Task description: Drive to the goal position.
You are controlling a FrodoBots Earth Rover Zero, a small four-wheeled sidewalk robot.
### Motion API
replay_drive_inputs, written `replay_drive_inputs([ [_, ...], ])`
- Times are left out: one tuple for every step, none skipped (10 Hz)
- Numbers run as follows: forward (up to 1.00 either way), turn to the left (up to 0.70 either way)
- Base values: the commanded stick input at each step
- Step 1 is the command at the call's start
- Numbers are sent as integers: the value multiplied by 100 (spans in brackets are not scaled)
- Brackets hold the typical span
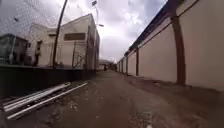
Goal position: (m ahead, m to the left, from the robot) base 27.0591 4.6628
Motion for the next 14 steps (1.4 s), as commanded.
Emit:
replay_drive_inputs([
  [70,0],
  [70,-5],
  [70,-22],
  [70,-18],
  [70,-1],
  [70,0],
  [70,0],
  [70,0],
  [70,0],
  [70,0],
  [70,-28],
  [70,-28],
  [70,-15],
  [70,0],
])
